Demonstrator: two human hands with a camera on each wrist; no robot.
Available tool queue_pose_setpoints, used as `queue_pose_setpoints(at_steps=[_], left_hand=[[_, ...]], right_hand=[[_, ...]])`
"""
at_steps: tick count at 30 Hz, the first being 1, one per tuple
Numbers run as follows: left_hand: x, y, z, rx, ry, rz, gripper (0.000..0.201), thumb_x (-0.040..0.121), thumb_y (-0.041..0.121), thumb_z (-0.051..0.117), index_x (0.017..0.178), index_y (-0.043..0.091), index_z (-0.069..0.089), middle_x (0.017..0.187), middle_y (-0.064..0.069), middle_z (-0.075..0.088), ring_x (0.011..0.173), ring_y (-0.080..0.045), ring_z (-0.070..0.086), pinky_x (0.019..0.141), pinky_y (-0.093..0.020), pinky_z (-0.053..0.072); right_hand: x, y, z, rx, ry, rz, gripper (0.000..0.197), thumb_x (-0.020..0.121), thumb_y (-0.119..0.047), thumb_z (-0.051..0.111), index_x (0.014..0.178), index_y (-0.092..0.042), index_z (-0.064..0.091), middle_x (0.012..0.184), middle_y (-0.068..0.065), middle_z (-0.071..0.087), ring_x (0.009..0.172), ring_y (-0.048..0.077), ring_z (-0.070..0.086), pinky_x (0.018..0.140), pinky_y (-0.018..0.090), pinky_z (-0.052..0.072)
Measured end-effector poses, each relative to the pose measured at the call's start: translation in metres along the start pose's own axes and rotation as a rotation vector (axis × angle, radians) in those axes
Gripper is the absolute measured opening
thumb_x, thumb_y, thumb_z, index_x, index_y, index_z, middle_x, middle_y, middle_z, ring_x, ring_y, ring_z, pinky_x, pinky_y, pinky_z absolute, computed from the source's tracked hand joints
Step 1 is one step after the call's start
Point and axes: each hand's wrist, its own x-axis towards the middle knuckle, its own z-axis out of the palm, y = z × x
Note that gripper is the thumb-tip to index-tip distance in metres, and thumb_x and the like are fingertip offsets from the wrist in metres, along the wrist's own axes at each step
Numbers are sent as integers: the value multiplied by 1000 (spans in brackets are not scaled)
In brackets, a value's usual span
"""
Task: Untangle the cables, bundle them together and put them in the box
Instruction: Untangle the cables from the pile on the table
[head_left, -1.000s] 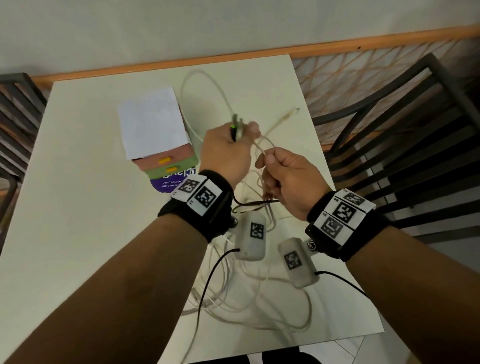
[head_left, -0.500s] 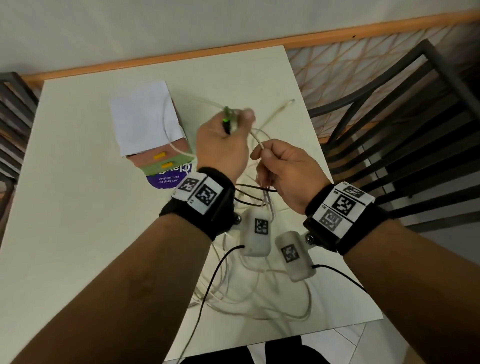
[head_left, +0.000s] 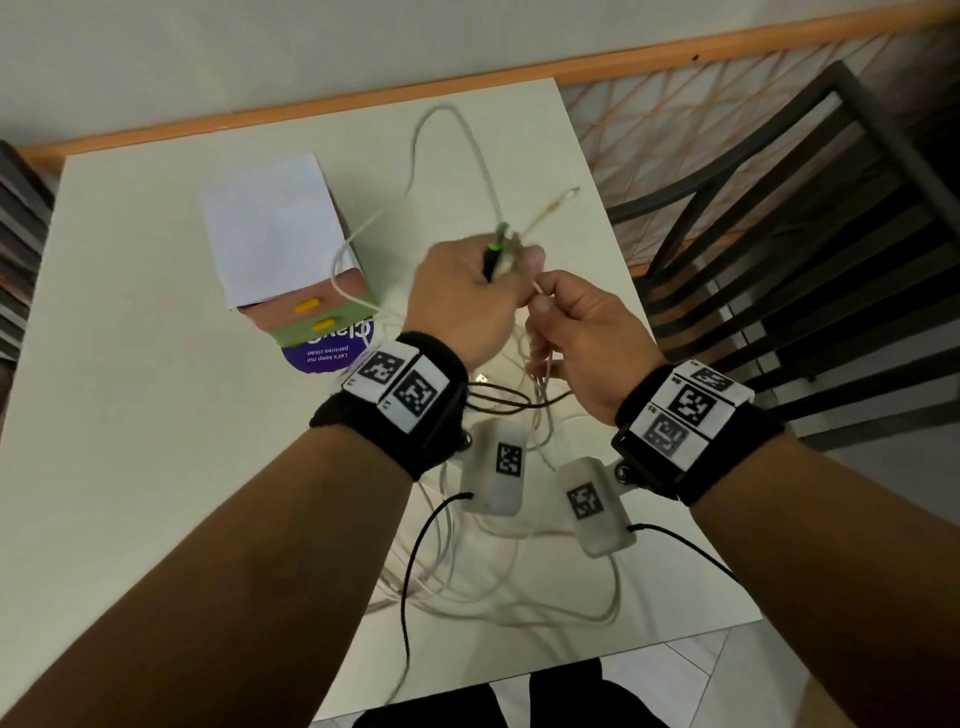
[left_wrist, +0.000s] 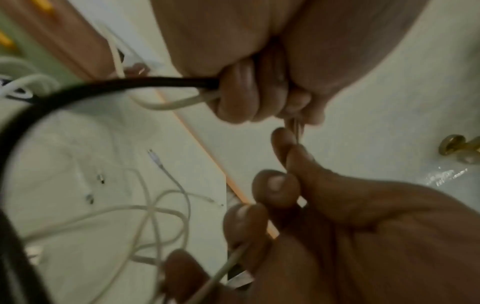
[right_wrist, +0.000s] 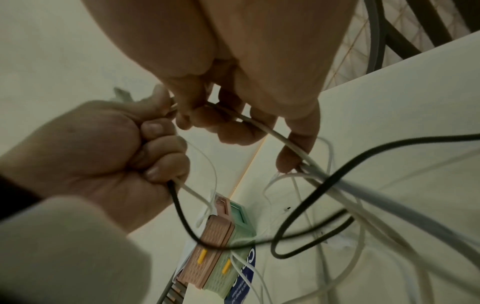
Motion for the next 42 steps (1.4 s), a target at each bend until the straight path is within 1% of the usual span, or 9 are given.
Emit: queue_pose_setpoints(at_steps=[3,6,10,14,18,22,27,34,42], left_hand=[[11,-3,-5,-197,205,-82,18,89,37,66,83,22,73,51,6,65,46,-2,44,60,-27,40],[4,-1,-1,-59,-56,-47,17,88,32,70,75,20,71,50,12,61,45,-4,51,52,-30,43],[12,-2,1,-142,188,-99,21,90,34,68,80,16,73,45,16,55,44,-3,47,55,-27,41],[3,-4,8,-149,-14,-107,23,89,28,71,84,6,72,50,12,57,44,-7,48,49,-25,41],[14,0,3,-286,249,-181,24,91,33,68,77,14,70,45,14,47,41,-9,38,47,-24,34],[10,3,3,-168,-32,-136,25,90,32,71,78,10,66,47,4,55,40,-11,43,44,-25,35],[12,8,4,-339,64,-195,27,92,29,69,86,2,66,41,12,39,35,-8,30,44,-20,26],[5,56,20,-450,-58,-161,29,99,28,59,78,10,68,45,3,29,38,-13,21,43,-22,21],[-17,93,103,-280,-280,-99,25,100,23,57,93,3,71,34,15,44,29,-1,40,36,-14,30]], right_hand=[[1,0,2,11,2,-14,29,100,-12,45,82,-22,65,62,3,42,57,17,39,69,43,39],[3,-1,3,37,6,-35,17,94,-20,49,86,-19,64,61,3,42,55,18,38,63,43,38],[4,-2,1,19,-17,-48,23,99,-17,44,88,-18,64,58,4,43,55,21,39,68,44,37],[4,-3,0,19,-19,-22,26,102,-13,43,94,-22,66,59,3,43,56,20,39,66,43,39],[2,-2,-2,-20,-14,4,27,102,-15,43,85,-20,64,61,6,42,61,24,38,69,43,43],[3,-1,-6,-9,-17,14,27,101,-18,44,82,-22,63,64,4,42,59,17,40,70,43,45],[7,-4,-13,26,-30,37,29,100,-3,44,80,-11,65,63,6,48,55,16,44,64,36,51],[-11,-20,-50,10,-14,14,23,102,-14,44,98,-13,67,63,7,45,47,15,27,51,32,16],[-37,-22,-119,-28,177,-40,16,90,-5,51,94,0,65,60,9,52,50,19,44,48,27,36]])
